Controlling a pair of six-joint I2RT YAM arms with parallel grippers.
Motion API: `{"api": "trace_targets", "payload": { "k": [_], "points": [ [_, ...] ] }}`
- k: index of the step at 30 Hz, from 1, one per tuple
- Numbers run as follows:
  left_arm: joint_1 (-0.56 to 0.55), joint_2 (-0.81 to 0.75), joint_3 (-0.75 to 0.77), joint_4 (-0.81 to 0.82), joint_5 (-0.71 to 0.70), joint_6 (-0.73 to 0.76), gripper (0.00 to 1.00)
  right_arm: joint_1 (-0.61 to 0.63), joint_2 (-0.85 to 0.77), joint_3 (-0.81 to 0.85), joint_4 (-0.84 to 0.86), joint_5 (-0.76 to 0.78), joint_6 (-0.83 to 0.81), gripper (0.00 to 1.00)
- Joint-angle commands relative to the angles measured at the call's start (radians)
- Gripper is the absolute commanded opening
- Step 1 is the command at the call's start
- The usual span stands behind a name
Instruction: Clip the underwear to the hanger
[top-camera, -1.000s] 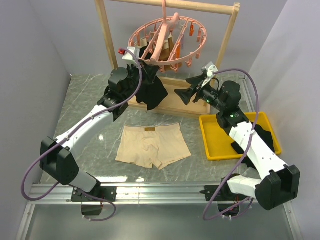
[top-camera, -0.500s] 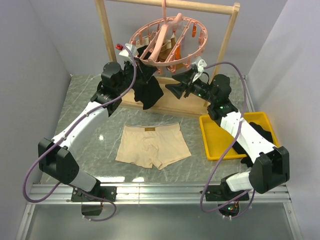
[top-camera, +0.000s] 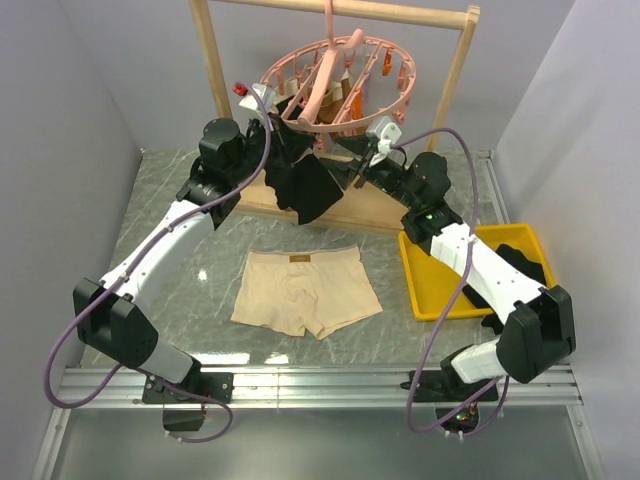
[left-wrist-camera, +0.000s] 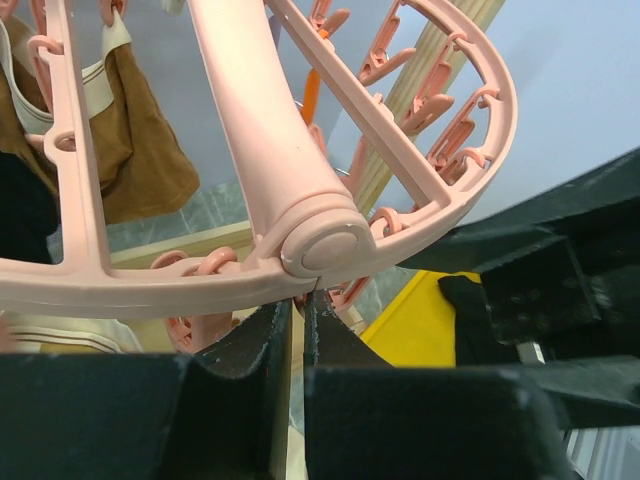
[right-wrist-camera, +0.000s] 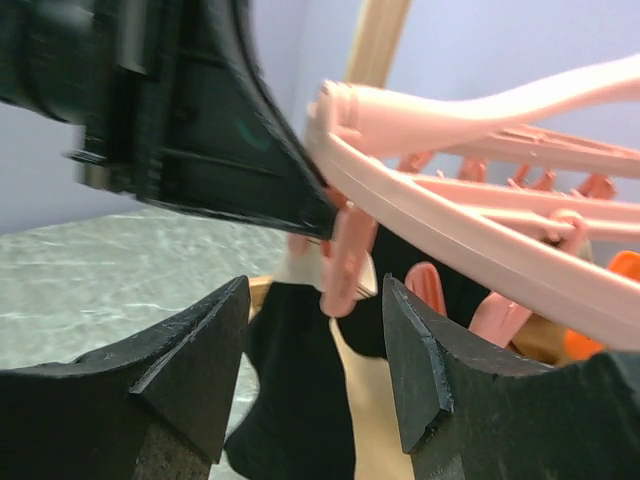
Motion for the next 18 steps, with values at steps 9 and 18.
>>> {"api": "trace_targets", "payload": {
  "k": [9, 18],
  "points": [
    [0.012, -0.025, 0.045, -0.028, 0.147, 0.013, 0.0, 0.01, 0.078, 0.085, 0.05, 0.023, -0.022, 0.61],
    [0.013, -0.031, 0.044, -0.066, 0.161, 0.031, 0.0, 0.04, 0.103, 0.123, 0.054, 0.033, -0.032, 0.54]
  ]
}}
